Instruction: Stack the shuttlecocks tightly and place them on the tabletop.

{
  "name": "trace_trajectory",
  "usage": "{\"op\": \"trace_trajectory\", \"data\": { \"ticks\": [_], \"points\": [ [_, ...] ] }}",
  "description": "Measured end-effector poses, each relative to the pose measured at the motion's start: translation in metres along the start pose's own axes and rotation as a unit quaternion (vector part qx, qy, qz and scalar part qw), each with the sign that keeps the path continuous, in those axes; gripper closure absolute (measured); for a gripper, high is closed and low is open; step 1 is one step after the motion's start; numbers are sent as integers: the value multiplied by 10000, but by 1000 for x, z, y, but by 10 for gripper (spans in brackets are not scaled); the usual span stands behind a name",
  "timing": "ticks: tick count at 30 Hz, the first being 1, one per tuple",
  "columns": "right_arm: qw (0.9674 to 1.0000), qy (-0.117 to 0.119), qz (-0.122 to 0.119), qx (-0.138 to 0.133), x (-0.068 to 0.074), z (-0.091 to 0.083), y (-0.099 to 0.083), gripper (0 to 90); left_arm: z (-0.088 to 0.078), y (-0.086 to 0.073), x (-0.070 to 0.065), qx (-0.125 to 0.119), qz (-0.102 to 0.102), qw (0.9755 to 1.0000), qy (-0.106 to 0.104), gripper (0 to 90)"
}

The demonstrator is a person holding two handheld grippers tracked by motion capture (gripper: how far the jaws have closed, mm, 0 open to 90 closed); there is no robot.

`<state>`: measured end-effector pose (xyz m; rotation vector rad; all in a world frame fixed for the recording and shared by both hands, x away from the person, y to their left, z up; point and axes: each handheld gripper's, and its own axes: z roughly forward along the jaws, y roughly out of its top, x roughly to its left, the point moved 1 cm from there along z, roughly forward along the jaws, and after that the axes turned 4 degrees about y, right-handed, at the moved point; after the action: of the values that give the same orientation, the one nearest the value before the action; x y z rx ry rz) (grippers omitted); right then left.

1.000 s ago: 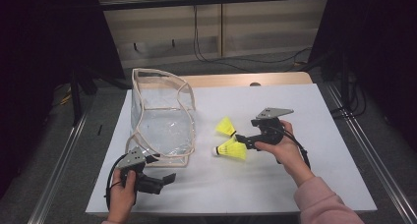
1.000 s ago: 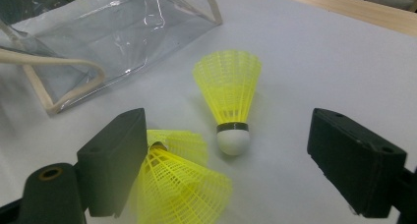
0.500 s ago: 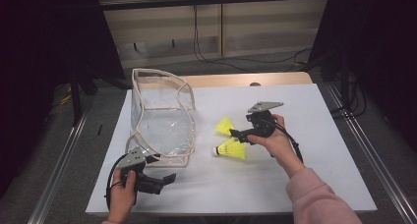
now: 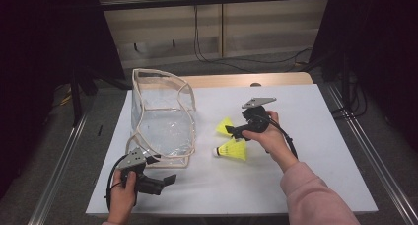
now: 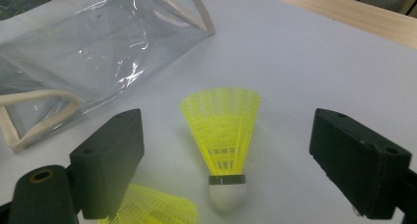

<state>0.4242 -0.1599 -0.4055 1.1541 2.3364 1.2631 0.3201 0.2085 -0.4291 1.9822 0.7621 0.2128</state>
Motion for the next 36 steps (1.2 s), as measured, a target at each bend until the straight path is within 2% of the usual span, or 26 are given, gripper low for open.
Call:
{"op": "trace_trajectory", "data": {
  "ticks": [2, 5, 11, 12, 14, 15, 16, 20, 21, 29, 34, 36],
  "points": [
    [10000, -11, -22, 41, -1, 3, 1, 131, 0, 1, 2, -54, 96, 9999, 65, 33],
    [10000, -31, 2, 83, -2, 6, 2, 132, 0, 1, 2, -38, 113, 9999, 60, 33],
    [9999, -50, -39, 128, -3, 12, 4, 140, -1, 0, 1, -73, 42, 9999, 74, 33],
    [9999, -51, 3, 140, -3, 12, 5, 145, 0, 0, 1, -36, -1, 10000, 16, 33],
    [9998, -70, -57, 177, -4, 14, 6, 145, 0, 0, 2, -68, 48, 10000, 49, 33],
    [9998, -85, 8, 188, -3, 15, 8, 146, 0, 0, 2, -72, 54, 9999, 54, 33],
    [9998, -92, -58, 190, -4, 16, 9, 148, 0, 0, 2, -95, 41, 9999, 42, 33],
    [9997, -129, -15, 216, -2, 19, 13, 164, 0, 0, 2, -100, 20, 9999, 35, 33],
    [9997, -131, -68, 200, -3, 19, 14, 173, 0, 0, 2, -97, 23, 9999, 32, 33],
    [9997, -88, 59, 237, -2, 24, 18, 270, 0, 0, 2, -52, 64, 10000, 41, 33],
    [9997, -81, 17, 211, -2, 30, 20, 347, 0, 0, 3, -55, 58, 10000, 35, 33],
    [9995, -86, -27, 313, -2, 34, 22, 366, 0, 0, 2, -56, 46, 10000, 25, 33]
  ]
}}
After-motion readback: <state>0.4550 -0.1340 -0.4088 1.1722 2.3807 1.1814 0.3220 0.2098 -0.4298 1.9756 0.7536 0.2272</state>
